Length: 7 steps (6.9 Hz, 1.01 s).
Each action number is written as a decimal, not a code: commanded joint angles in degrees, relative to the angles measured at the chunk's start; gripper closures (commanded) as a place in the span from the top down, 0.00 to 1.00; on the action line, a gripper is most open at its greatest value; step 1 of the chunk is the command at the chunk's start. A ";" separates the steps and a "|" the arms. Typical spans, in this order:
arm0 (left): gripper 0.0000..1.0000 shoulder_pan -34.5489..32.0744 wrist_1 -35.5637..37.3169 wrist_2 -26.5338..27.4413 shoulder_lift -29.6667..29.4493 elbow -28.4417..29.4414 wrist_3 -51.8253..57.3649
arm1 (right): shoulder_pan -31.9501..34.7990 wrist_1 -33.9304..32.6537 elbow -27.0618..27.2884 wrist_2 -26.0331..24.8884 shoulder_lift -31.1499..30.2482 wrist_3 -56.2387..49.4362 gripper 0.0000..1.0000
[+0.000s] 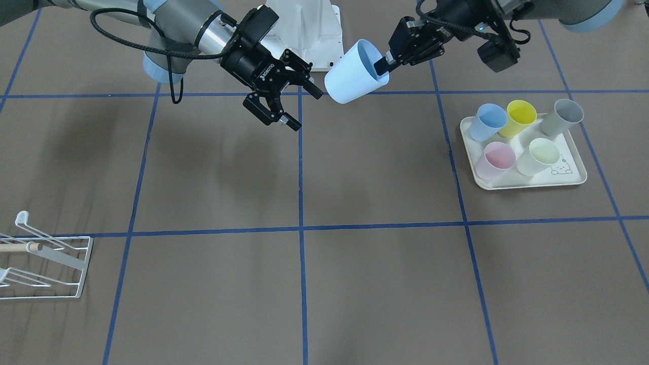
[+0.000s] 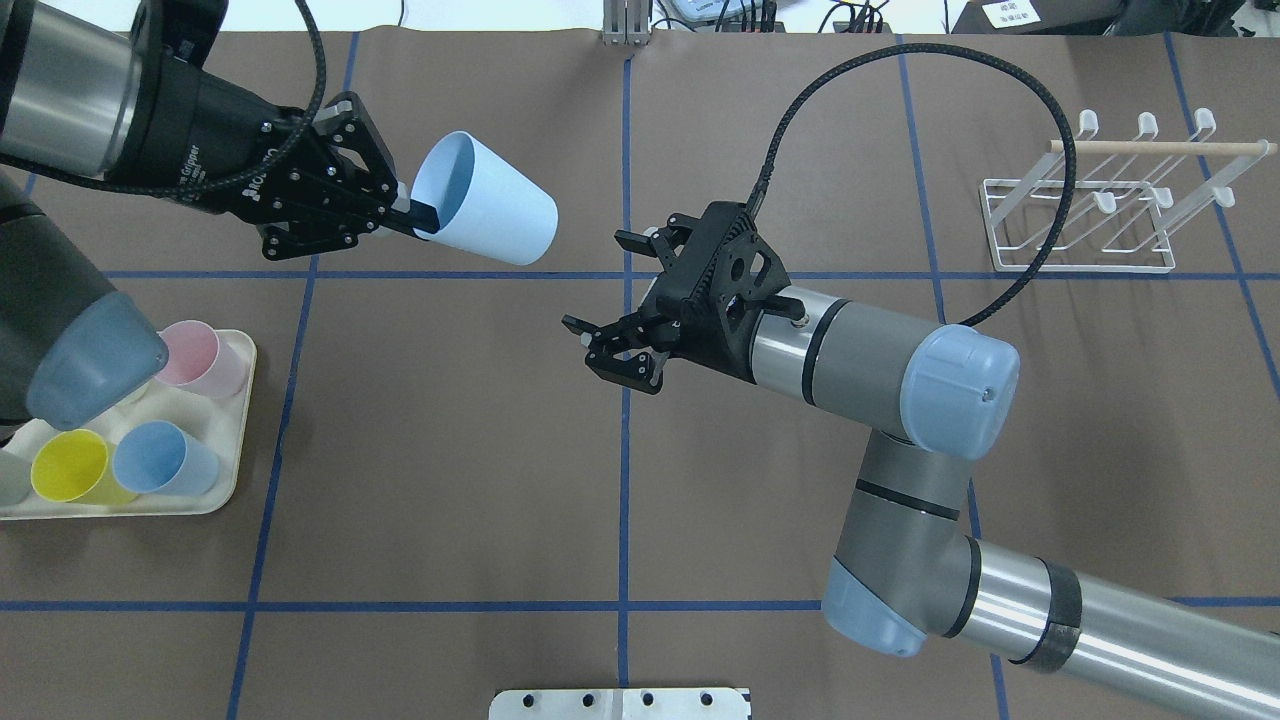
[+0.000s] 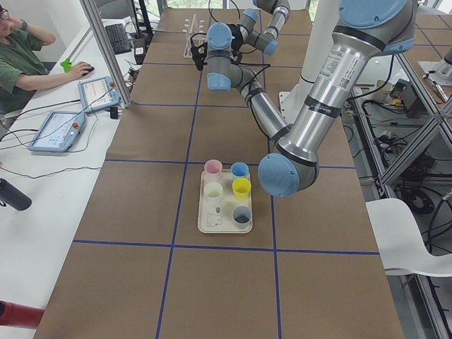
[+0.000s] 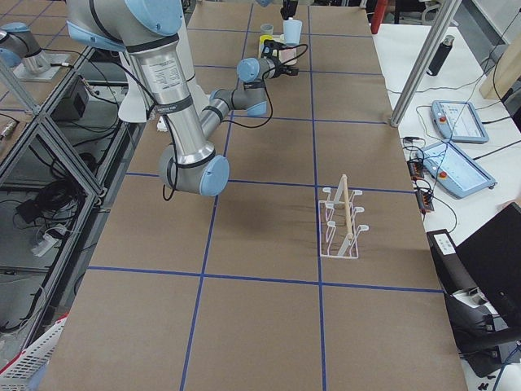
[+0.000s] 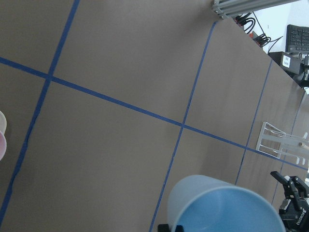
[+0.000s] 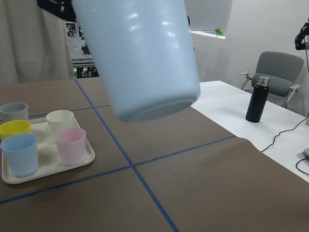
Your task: Transfer IKEA cup to right arm and place on rack
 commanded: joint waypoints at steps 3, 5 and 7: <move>0.00 3.71 -0.38 3.79 -0.90 0.82 0.43 | -0.36 -0.03 0.40 -1.11 1.68 -4.14 0.96; 0.00 3.80 -0.38 3.71 -0.90 1.44 0.95 | -0.36 -0.03 0.40 -1.74 1.68 -5.82 0.96; 0.00 4.15 -0.29 3.71 -1.43 1.79 0.87 | -0.36 0.06 0.58 -1.74 1.68 -8.09 0.95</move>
